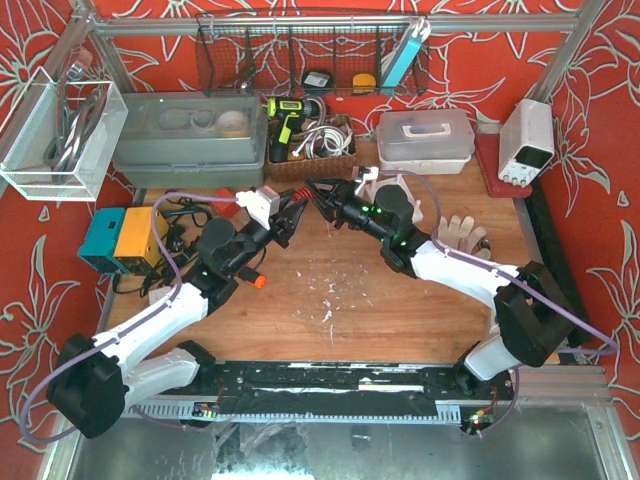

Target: Install the large spring

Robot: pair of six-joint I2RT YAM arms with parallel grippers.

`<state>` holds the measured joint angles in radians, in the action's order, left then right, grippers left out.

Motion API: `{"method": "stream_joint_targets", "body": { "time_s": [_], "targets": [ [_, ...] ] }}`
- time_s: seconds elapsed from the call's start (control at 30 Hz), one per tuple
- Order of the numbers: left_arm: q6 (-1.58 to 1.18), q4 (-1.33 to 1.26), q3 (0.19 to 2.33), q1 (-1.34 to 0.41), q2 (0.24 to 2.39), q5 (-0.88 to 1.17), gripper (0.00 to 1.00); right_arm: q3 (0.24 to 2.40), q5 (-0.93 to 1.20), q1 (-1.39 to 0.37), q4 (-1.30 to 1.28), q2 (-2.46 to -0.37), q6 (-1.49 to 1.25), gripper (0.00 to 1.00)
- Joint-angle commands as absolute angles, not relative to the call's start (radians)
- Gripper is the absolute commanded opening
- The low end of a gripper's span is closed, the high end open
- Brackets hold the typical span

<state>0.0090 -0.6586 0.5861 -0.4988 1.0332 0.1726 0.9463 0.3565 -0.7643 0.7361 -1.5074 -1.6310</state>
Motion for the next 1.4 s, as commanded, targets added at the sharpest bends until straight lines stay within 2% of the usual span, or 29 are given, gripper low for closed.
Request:
{"method": "stream_joint_targets", "body": {
  "time_s": [0.0,0.07,0.3,0.33,0.37,0.57,0.77,1.03,1.37],
  "targets": [
    [0.014,-0.629,0.573,-0.490,1.031,0.022,0.44,0.949,0.341,-0.771,0.785,-1.428,-1.534,0.00],
    [0.013,-0.596,0.590,-0.489,1.048,-0.003,0.55,0.946,0.332,-0.770,0.765,-1.405,-1.492,0.00],
    [-0.052,-0.567,0.611,-0.491,1.048,0.054,0.81,0.930,0.207,-0.761,0.572,-1.310,-1.261,0.00],
    [-0.071,-0.558,0.612,-0.491,1.042,0.073,0.94,0.938,0.168,-0.757,0.502,-1.293,-1.199,0.00],
    [-0.088,-0.546,0.612,-0.491,1.035,0.088,0.99,0.947,0.125,-0.755,0.442,-1.279,-1.145,0.00],
    [-0.201,-0.494,0.561,-0.491,0.998,0.091,1.00,0.969,-0.116,-0.738,0.161,-1.181,-0.782,0.00],
    [-0.279,-0.477,0.498,-0.513,1.023,0.145,1.00,0.954,-0.305,-0.699,-0.011,-1.136,-0.496,0.00],
    [-0.187,-0.492,0.461,-0.623,1.138,0.151,1.00,0.879,-0.290,-0.487,0.000,-1.186,-0.377,0.00],
    [-0.154,-0.667,0.331,-0.657,1.210,0.147,1.00,0.933,-0.249,-0.340,0.200,-1.472,-0.335,0.00]
  ]
}}
